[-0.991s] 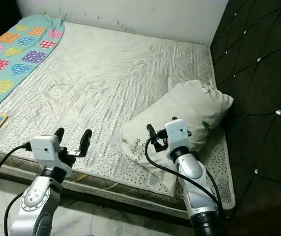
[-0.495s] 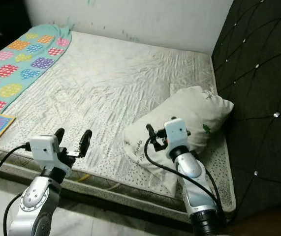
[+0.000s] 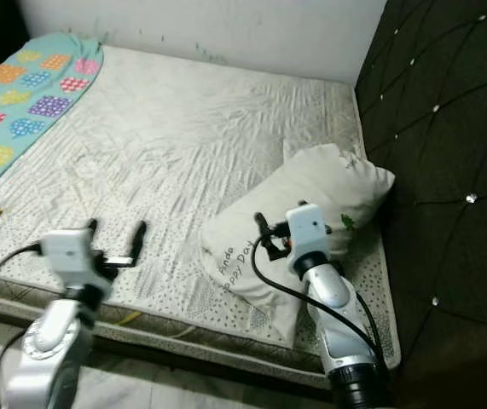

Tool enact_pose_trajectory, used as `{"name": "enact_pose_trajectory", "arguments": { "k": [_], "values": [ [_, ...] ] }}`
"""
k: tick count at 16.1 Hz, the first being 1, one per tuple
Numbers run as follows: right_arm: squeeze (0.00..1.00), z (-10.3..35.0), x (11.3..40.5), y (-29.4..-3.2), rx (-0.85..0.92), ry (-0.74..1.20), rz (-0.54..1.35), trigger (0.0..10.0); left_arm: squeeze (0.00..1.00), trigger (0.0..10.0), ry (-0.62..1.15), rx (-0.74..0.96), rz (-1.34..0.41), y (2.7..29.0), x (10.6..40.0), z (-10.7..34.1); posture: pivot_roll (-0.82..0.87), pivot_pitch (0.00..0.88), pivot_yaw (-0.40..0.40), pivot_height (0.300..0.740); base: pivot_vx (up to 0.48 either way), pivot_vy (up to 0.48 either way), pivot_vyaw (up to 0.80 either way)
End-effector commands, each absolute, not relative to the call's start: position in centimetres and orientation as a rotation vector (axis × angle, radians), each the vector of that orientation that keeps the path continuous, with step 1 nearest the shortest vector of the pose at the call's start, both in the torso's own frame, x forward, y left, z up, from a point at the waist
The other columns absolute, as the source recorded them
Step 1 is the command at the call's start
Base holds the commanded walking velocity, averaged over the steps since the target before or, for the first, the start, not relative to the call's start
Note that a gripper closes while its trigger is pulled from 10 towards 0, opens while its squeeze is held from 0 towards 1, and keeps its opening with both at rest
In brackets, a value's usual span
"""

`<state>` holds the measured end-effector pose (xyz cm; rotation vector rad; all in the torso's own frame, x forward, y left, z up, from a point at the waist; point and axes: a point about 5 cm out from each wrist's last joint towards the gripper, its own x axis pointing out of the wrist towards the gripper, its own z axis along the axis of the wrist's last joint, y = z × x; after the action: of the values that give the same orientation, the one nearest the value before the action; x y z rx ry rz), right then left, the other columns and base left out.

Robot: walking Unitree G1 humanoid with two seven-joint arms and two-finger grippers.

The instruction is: Clean up the room

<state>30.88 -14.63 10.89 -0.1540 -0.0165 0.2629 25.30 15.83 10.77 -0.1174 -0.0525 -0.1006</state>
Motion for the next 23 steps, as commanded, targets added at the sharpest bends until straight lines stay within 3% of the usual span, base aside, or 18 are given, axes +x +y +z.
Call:
{"name": "enact_pose_trajectory", "arguments": {
  "k": [1,4,11,23],
  "values": [
    [0.00,10.9,30.5,-15.8,-0.158,-0.012,0.229,10.0,0.00,10.0,-0.037,-0.119,-0.092,16.2,24.7,10.5,-0.01,0.039,-0.039,0.740,0.000,0.000,0.00],
    [0.00,10.5,30.0,-16.5,-0.169,0.006,0.228,10.0,0.00,10.0,-0.024,-0.116,-0.067,17.3,23.7,10.2,0.00,0.035,-0.050,0.740,0.000,0.000,0.00],
    [0.00,10.8,30.1,-16.5,-0.169,0.008,0.228,10.0,0.00,10.0,-0.044,-0.130,-0.116,16.6,23.9,10.5,-0.01,0.031,-0.051,0.740,0.000,0.000,-0.38],
    [0.00,10.6,30.0,-16.2,-0.172,0.013,0.234,10.0,0.00,10.0,-0.040,-0.130,-0.142,16.3,24.2,10.5,-0.01,0.036,-0.046,0.740,0.262,0.000,0.00]
  ]
}}
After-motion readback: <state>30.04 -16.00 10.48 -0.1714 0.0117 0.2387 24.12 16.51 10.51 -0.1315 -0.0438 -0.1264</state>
